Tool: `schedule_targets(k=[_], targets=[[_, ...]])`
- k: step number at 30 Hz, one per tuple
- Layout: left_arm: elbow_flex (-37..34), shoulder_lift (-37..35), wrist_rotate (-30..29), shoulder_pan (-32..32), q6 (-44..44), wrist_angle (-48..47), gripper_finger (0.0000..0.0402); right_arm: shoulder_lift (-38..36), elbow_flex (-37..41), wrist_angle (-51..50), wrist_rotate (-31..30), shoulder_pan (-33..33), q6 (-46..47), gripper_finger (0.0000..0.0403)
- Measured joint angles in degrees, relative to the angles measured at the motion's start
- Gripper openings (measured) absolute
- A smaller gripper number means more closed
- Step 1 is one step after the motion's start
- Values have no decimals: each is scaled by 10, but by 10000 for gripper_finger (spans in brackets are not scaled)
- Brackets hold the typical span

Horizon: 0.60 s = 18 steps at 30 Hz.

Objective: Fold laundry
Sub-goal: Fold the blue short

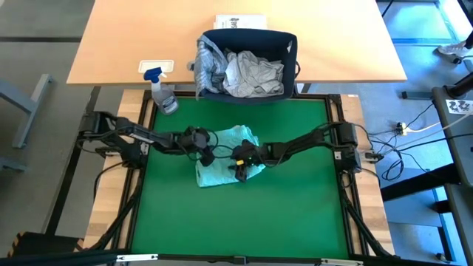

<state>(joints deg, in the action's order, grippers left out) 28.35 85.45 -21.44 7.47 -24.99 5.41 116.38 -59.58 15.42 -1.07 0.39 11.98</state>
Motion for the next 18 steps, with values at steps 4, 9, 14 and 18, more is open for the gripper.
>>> schedule_targets(k=[4, 9, 14, 18], targets=[[5, -23, 54, 9, -2, 0, 155, -25, 3, -26, 3, -2, 0, 218], [40, -117, 139, 3, -20, -28, 155, -102, 1, -16, 1, -5, -9, 218], [54, -216, 152, -17, -19, -85, 155, -109, 3, 44, -24, -4, -18, 218], [53, -257, 135, -31, -19, -122, 155, -53, -1, 133, -37, -6, -23, 218]])
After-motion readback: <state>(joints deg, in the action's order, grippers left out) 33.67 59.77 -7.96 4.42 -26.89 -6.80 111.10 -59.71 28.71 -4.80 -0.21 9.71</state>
